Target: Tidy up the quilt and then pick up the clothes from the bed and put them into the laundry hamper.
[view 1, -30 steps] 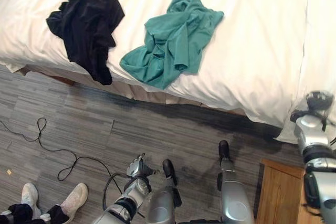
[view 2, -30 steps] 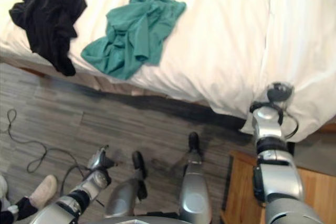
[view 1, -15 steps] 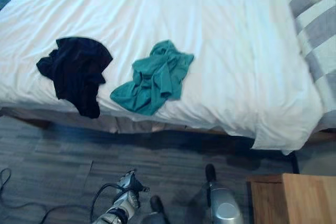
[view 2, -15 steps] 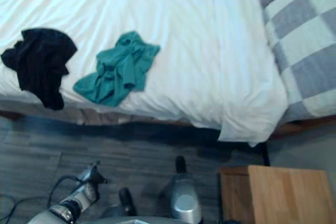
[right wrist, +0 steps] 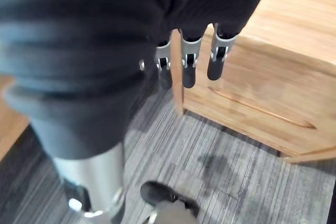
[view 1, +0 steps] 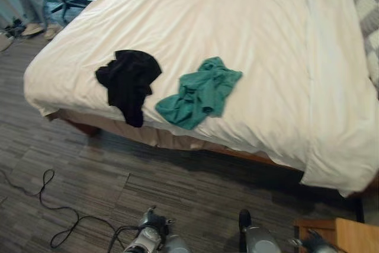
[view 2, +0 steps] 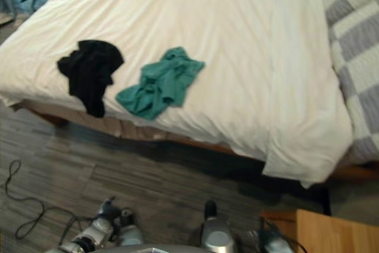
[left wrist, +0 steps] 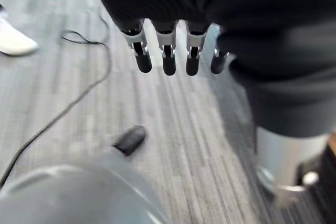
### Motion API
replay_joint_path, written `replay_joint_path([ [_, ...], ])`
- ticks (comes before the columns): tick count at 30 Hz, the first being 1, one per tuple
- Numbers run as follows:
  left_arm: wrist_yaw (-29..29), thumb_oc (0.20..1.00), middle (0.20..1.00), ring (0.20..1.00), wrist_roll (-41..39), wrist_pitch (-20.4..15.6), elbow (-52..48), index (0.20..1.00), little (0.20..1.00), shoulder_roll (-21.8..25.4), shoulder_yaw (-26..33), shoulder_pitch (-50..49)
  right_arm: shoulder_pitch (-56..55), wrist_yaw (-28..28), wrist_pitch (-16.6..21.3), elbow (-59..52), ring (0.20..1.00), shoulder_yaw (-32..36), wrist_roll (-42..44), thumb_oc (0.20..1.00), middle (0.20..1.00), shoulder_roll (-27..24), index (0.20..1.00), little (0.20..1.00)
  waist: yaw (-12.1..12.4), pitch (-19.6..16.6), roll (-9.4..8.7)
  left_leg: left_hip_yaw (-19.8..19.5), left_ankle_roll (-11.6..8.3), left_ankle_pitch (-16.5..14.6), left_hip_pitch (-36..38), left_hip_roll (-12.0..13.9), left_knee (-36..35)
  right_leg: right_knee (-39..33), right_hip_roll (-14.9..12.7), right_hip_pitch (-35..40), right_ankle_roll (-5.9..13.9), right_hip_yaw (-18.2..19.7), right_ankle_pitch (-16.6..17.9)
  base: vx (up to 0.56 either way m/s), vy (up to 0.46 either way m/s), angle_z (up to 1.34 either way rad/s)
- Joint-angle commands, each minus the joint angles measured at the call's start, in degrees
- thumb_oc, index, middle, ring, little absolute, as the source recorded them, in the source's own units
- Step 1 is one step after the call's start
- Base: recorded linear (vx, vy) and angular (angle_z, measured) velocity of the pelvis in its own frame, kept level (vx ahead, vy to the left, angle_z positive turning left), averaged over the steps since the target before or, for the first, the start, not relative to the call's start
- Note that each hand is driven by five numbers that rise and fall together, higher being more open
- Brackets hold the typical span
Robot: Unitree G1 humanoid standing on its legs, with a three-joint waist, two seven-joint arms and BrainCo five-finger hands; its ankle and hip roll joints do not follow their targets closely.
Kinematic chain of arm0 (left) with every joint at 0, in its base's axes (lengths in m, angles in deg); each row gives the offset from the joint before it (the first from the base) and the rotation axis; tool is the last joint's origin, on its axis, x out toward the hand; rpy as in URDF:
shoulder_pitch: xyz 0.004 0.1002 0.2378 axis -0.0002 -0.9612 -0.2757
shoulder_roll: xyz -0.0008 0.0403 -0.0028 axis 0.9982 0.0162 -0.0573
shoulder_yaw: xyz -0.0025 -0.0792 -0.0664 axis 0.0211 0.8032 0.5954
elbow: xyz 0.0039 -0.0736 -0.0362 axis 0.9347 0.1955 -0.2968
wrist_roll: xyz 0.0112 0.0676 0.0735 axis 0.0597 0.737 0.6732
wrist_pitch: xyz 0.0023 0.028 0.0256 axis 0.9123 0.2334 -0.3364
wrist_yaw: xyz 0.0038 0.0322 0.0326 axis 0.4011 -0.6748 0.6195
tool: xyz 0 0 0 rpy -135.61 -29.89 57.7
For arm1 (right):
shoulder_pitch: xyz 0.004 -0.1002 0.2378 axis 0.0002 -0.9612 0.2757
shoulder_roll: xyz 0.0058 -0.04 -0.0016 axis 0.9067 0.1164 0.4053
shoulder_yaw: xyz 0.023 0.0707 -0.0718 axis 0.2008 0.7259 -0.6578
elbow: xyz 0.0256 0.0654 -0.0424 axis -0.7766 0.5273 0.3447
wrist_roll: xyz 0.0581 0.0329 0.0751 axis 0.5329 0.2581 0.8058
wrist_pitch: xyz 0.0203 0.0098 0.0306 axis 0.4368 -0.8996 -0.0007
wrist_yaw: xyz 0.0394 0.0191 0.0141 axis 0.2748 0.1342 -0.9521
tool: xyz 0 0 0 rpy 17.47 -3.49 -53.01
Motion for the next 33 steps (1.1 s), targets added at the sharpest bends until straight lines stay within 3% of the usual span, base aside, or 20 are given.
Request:
replay_joint_path([
  [1,-0.29,1.0,1.0,1.0,7.86,1.05,0.43,1.0,1.0,6.03,-0.44,4.98,2.64,0.08,-1.29,1.4,1.0,-5.27,-1.75,1.0,1.0,4.26,1.0,1.0,-0.68,2.24,-4.46,0.51,1.18,-3.14,-1.6,-6.0,2.84,-3.67,-18.14,5.85,10.71,3.59,4.74,0.16,0.667,0.12],
  [4,0.86,1.0,1.0,1.0,9.54,1.47,0.37,1.0,1.0,8.25,0.27,4.32,3.93,-0.27,-0.6,-0.7,1.0,-7.25,-1.16,1.0,1.0,5.63,1.0,1.0,0.26,3.04,-4.3,6.39,3.63,-4.91,0.78,-7.42,2.49,3.2,-17.02,1.22,7.34,-5.04,3.31,0.09,0.496,-0.66],
  [5,1.31,1.0,1.0,1.0,10.1,1.56,0.58,1.0,1.0,8.35,0.15,3.92,4.32,-0.13,-0.3,-1.44,1.0,-7.41,-0.99,1.0,1.0,5.87,1.0,1.0,-0.37,3.39,-4.27,7.72,4.19,-4.93,2.09,-8.21,1.31,4.49,-13.42,0.03,7.08,-4.19,1.08,0.18,0.653,-0.92],
  [6,2.19,1.0,1.0,1.0,11.1,2.02,1.68,1.0,1.0,8.85,0.62,3.55,4.9,0.12,0.03,-2.57,1.0,-7.86,0.05,1.0,1.0,6.5,1.0,1.0,-2.6,3.74,-4.21,9.76,5.06,-4.48,4.68,-10.6,-1.07,4.8,-2.94,-2.69,6.58,-0.78,-2.75,0.14,0.462,-1.01],
  [8,2.36,1.0,1.0,1.0,11.31,2.23,2.24,1.0,1.0,8.79,0.7,3.6,5.28,0.39,0.32,-3.17,1.0,-8.37,0.34,1.0,1.0,6.65,1.0,1.0,-2.91,4.11,-4.13,10.36,5.39,-4.73,5.62,-11.94,-1.95,3.67,0.21,-2.72,6.6,-0.29,-3.9,0.12,0.365,-0.71],
  [9,1.99,1.0,1.0,1.0,11.03,2.41,2.94,1.0,1.0,8.64,1.76,3.48,6.14,0.63,0.79,-4.14,1.0,-9.53,0.35,1.0,1.0,6.81,1.0,1.0,-2.88,4.26,-4.25,10.64,6.44,-6.82,6.47,-15.12,-1.29,0.16,2.86,-2.03,4.53,-2.41,-4.48,0.15,0.36,-0.15],
  [13,1.27,1.0,1.0,1.0,11.15,1.88,2.33,1.0,1.0,7.13,1.63,3.0,6.86,0.84,1.04,-4.8,1.0,-10.25,0.54,1.0,1.0,6.27,1.0,1.0,-3.46,4.08,-3.09,10.18,6.73,-13.21,5.52,-17.44,6.91,-3.89,2.83,1.21,3.1,-1.13,-6.71,0.15,0.181,0.08],
  [14,1.07,1.0,1.0,1.0,10.92,1.65,1.75,1.0,1.0,6.54,1.42,3.32,7.47,0.71,0.73,-4.42,1.0,-10.89,-0.17,1.0,1.0,5.98,1.0,1.0,-3.27,4.69,-3.25,10.98,5.58,-11.52,2.48,-17.05,14.71,-4.91,2.28,1.53,1.82,-0.75,-5.62,0.07,0.187,0.26],
  [15,0.22,1.0,1.0,1.0,9.87,0.98,-0.78,1.0,1.0,5.7,0.34,4.61,8.89,1.45,0.16,-3.62,1.0,-12.27,-2.12,1.0,1.0,4.67,1.0,1.0,-1.89,6.96,-3.33,9.69,0.89,-6.49,-3.38,-14.69,29.79,-6.77,0.74,4.39,0.46,-1.41,-6.43,0.01,0.124,0.22],
  [18,-0.45,1.0,1.0,1.0,8.97,0.79,-2.67,1.0,1.0,5.34,-0.88,5.95,9.75,1.99,-0.34,-2.49,1.0,-12.7,-2.98,1.0,1.0,3.69,1.0,1.0,-1.18,8.05,-3.93,6.54,-0.48,-6.56,-9.56,-13.58,39.4,-8.03,-0.63,5.26,0.28,-1.45,-6.12,0.02,0.097,-0.11],
  [19,-0.45,1.0,1.0,1.0,8.97,0.79,-2.67,1.0,1.0,5.34,-0.88,5.95,9.75,1.99,-0.34,-2.49,1.0,-12.7,-2.98,1.0,1.0,3.69,1.0,1.0,-1.19,8.04,-3.92,6.53,-0.48,-6.57,-9.58,-13.57,39.42,-8.03,-0.62,5.26,0.28,-1.46,-6.12,0.22,0.525,-0.36],
  [20,-0.62,1.0,1.0,1.0,8.87,-0.1,-3.79,1.0,1.0,4.38,-1.98,6.87,10.95,1.95,-0.76,-2.1,1.0,-13.07,-4.6,1.0,1.0,3.56,1.0,1.0,-1.6,6.54,-2.63,6.67,1.49,-7.5,-6.39,-8.02,29.49,-9.14,-3.8,5.5,2.92,-0.82,-5.97,0.21,0.473,-0.18],
  [23,-0.65,1.0,1.0,1.0,9.09,-0.33,-3.84,1.0,1.0,4.01,-2.32,6.8,11.16,1.69,-0.63,-2.54,1.0,-13.05,-4.82,1.0,1.0,3.57,1.0,1.0,-1.51,5.53,-2.5,7.14,2.1,-7.63,-3.89,-6.46,21.9,-10.02,-5.57,5.94,4.65,-0.24,-5.49,0.29,0.604,-0.43],
  [24,-1.07,1.0,1.0,1.0,9.62,-0.69,-3.42,1.0,1.0,3.95,-3.0,6.83,11.15,1.65,-0.18,-3.86,1.0,-13.04,-4.84,1.0,1.0,3.66,1.0,1.0,-0.77,2.9,-1.77,4.17,0.53,-1.03,-1.11,-2.53,3.78,-11.87,-9.55,6.1,7.84,2.01,-4.11,0.28,0.665,-0.52],
  [26,-1.32,1.0,1.0,1.0,9.56,-0.92,-3.41,1.0,1.0,3.97,-3.34,6.89,10.84,1.85,0.14,-3.98,1.0,-12.69,-4.36,1.0,1.0,3.62,1.0,1.0,-0.2,2.1,-1.65,1.69,-0.17,0.31,-1.66,-1.95,1.17,-12.27,-10.76,6.29,8.45,2.53,-3.83,0.32,0.734,-0.36],
  [27,-0.97,1.0,1.0,1.0,9.58,-0.92,-2.56,1.0,1.0,2.94,-4.47,6.94,10.44,2.26,-0.06,-3.87,1.0,-9.83,-2.59,1.0,1.0,3.48,1.0,1.0,-0.79,0.78,-1.85,1.54,-1.78,-0.87,-1.43,-2.03,1.43,-12.27,-14.24,7.15,10.31,2.42,-2.21,0.37,0.826,-0.31],
  [29,-1.04,1.0,1.0,1.0,9.95,-0.7,-2.33,1.0,1.0,2.89,-4.74,6.96,10.32,2.37,-0.19,-4.2,1.0,-9.39,-2.8,1.0,1.0,3.88,1.0,1.0,-0.62,0.27,-2.11,1.01,-1.2,-2.32,-2.29,-3.2,3.57,-12.27,-15.55,7.68,11.03,1.96,-0.8,0.21,0.522,-0.55],
  [31,-1.16,1.0,1.0,1.0,10.33,0.05,-2.24,1.0,1.0,3.25,-4.81,7.57,11.21,2.36,-0.82,-4.78,1.0,-10.16,-3.49,1.0,1.0,5.3,1.0,1.0,0.08,0.6,-3.82,2.13,0.41,-5.28,-2.14,-5.6,5.16,-11.69,-18.1,5.86,11.15,1.35,5.11,0.08,0.421,-0.45],
  [32,-1.13,1.0,1.0,1.0,11.25,0.41,-2.23,1.0,1.0,4.03,-4.97,7.7,11.82,2.16,-0.84,-5.38,1.0,-11.51,-3.93,1.0,1.0,6.44,1.0,1.0,0.81,0.8,-4.5,4.05,1.54,-6.24,-1.42,-6.59,5.16,-10.47,-18.98,4.08,10.4,-1.44,7.29,0.08,0.598,-0.32],
  [33,-1.17,1.0,1.0,1.0,12.12,0.4,-2.5,1.0,1.0,5.25,-4.5,6.94,12.72,1.7,0.05,-7.18,1.0,-14.53,-5.05,1.0,1.0,7.76,1.0,1.0,2.41,1.19,-3.93,6.57,2.49,-7.82,0.73,-7.1,4.3,-7.24,-17.45,3.82,9.22,-8.36,4.15,0.02,0.583,-0.41],
])
